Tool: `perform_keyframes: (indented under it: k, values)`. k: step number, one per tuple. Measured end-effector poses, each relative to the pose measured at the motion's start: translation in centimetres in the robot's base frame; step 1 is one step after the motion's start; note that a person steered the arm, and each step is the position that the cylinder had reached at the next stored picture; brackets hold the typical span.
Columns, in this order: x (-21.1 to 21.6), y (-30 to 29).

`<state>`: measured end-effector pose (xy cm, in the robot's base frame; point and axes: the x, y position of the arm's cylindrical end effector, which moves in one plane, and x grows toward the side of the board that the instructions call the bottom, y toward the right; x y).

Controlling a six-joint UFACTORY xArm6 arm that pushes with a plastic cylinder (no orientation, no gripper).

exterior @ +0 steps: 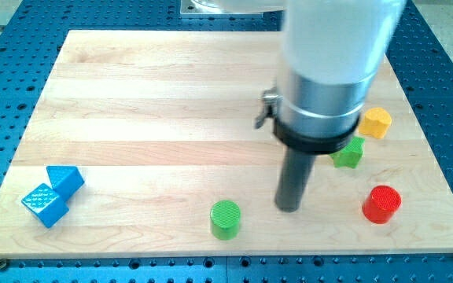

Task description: Move the green star to the top of the green circle

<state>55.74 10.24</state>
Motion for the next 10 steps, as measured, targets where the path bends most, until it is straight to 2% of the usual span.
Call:
perform_keyframes:
  k: [1,2,3,4,5,6,7,8,9,10]
  values:
    - [-2.9,6.5]
    - [-4.0,14.9]
    - [-6.2,10.5]
    - [-5.0,1.3]
    - [-7.3,-0.6]
    - [-10.5,0.2]
    - [-8.8,-6.5]
    - [-11.4,-7.2]
    - [-8.7,-11.8]
    - [-5.7,-9.4]
